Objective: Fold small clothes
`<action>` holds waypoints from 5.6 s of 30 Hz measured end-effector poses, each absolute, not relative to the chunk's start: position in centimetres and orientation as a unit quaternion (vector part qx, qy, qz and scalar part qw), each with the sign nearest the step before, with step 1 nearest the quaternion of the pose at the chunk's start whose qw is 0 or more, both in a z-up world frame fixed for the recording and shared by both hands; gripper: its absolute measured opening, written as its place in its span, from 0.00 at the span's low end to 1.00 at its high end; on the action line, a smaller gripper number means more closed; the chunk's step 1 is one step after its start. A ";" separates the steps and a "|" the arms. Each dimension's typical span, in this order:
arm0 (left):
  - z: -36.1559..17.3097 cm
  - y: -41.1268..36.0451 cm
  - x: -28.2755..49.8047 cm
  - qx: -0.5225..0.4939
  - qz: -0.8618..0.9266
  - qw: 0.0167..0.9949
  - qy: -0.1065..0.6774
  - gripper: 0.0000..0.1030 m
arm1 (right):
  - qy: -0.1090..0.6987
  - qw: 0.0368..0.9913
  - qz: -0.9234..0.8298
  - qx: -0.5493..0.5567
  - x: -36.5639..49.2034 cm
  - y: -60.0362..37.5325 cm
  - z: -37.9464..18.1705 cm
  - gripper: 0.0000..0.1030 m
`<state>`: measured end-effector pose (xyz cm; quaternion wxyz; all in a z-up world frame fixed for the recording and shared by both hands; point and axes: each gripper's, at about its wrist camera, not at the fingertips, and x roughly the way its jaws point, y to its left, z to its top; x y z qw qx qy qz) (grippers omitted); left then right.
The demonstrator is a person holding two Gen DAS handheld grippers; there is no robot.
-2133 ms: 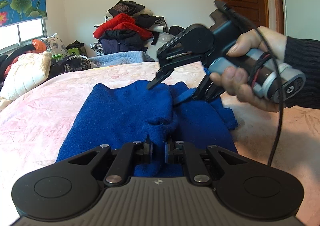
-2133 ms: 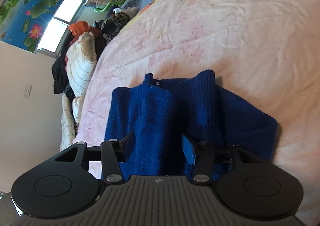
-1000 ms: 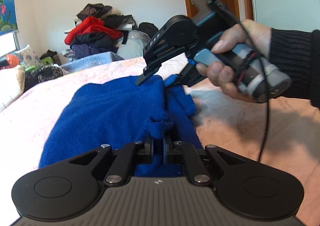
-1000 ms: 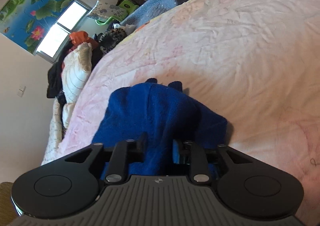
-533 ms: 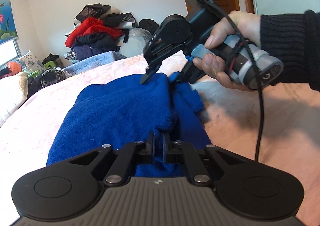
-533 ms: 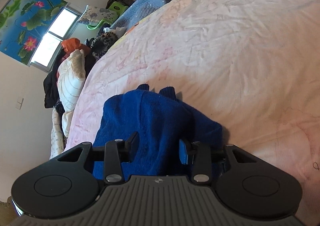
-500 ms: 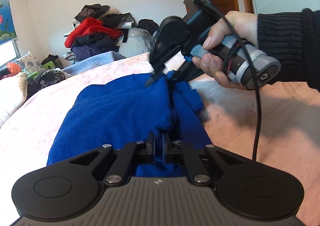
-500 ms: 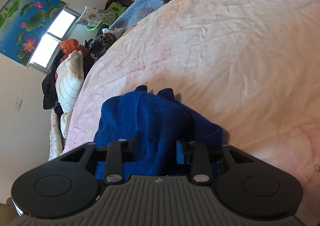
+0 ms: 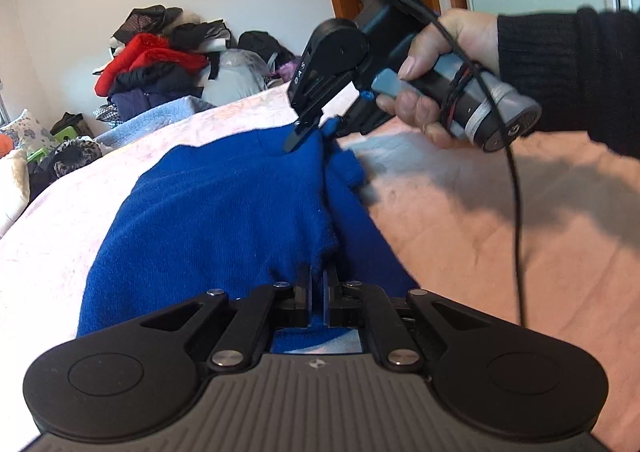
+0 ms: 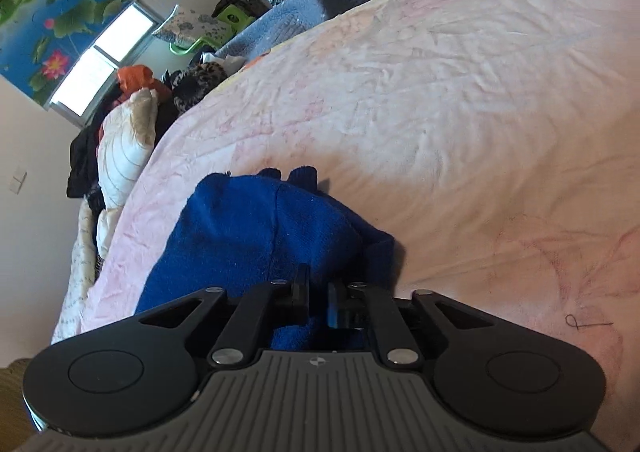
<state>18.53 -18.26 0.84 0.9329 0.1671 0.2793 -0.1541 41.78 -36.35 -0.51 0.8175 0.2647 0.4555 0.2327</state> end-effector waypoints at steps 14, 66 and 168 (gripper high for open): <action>2.0 -7.6 13.7 0.160 -0.062 0.966 0.194 0.88 | 0.472 0.753 0.297 0.349 27.7 -36.8 0.5 0.39; 0.4 -2.1 25.7 -0.112 -0.083 0.906 0.400 0.24 | 0.411 0.830 0.164 0.338 38.1 -36.3 -2.2 0.21; 1.7 4.8 25.3 -0.260 -0.211 0.800 0.497 0.10 | 0.460 0.745 0.255 0.411 23.8 -35.7 -0.1 0.14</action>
